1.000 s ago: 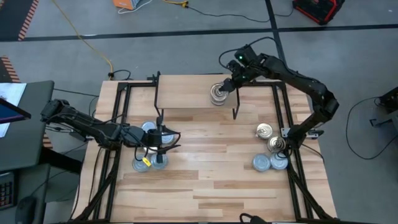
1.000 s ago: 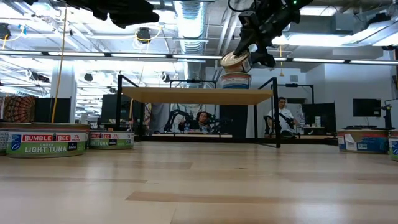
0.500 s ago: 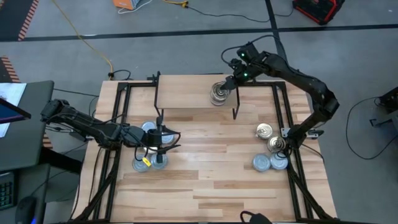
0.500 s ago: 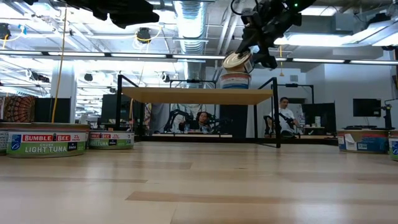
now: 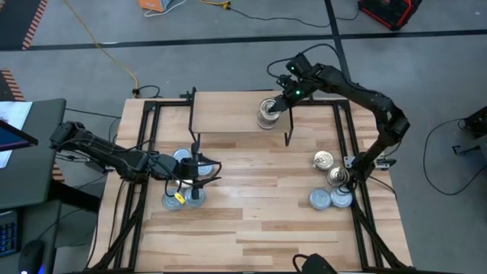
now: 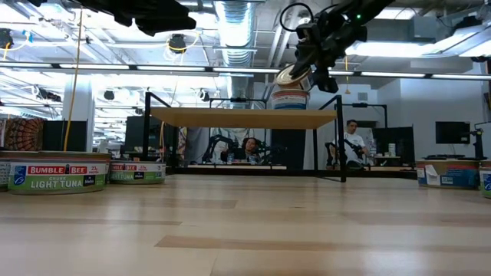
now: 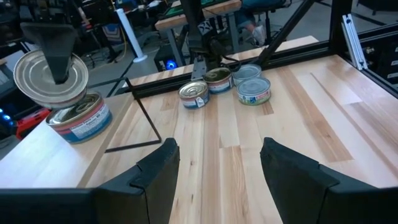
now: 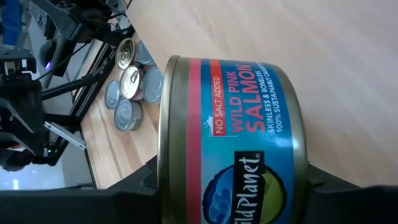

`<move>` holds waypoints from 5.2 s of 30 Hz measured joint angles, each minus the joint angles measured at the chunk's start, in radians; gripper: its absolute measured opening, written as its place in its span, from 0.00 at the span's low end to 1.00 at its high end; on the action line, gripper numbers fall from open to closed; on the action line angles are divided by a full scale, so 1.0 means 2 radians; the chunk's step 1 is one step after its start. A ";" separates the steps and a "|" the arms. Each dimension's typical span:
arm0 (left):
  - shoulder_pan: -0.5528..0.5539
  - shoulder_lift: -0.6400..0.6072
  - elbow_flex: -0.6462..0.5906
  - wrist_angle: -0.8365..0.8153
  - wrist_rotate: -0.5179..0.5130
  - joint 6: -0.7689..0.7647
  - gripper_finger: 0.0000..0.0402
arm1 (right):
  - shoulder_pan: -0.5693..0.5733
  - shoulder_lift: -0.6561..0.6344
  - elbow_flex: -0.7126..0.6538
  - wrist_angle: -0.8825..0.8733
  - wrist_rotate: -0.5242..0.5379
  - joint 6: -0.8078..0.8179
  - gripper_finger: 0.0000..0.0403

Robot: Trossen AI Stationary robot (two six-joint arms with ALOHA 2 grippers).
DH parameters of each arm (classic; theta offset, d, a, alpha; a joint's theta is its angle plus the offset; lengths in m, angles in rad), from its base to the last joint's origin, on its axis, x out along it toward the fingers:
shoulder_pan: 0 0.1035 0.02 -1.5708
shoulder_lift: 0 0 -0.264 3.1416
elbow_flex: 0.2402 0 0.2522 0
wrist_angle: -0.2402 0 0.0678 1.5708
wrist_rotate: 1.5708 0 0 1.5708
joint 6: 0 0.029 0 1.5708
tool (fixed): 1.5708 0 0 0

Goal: Stack canned seafood by type on shelf
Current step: Stack the pink and blue tuna can on top of the pink and blue tuna can on the shelf

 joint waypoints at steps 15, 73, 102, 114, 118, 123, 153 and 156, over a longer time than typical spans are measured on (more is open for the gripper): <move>0.000 0.000 0.000 0.000 -0.001 0.000 0.53 | 0.019 0.003 0.000 0.006 -0.098 -0.007 0.53; 0.000 0.000 0.000 -0.007 0.024 -0.016 0.53 | -0.055 0.059 0.047 0.016 -0.050 0.015 0.58; 0.000 0.000 0.000 -0.012 0.023 -0.015 0.53 | -0.042 0.057 0.094 -0.093 0.071 0.003 0.85; 0.000 0.000 0.000 -0.010 0.029 -0.019 0.53 | -0.017 0.057 0.104 -0.124 0.124 -0.009 0.85; 0.000 0.000 0.000 -0.009 0.030 -0.017 0.53 | 0.004 0.057 0.104 -0.127 0.126 -0.009 0.85; 0.000 0.000 0.000 -0.008 0.030 -0.018 0.53 | 0.023 0.057 0.105 -0.124 0.129 -0.009 0.85; -0.006 0.000 0.000 -0.029 0.030 -0.054 0.53 | 0.153 -0.221 -0.146 -0.256 0.369 0.079 0.81; -0.006 0.000 0.000 -0.015 0.030 -0.054 0.53 | 0.203 -0.233 -0.205 -0.254 0.388 0.121 0.81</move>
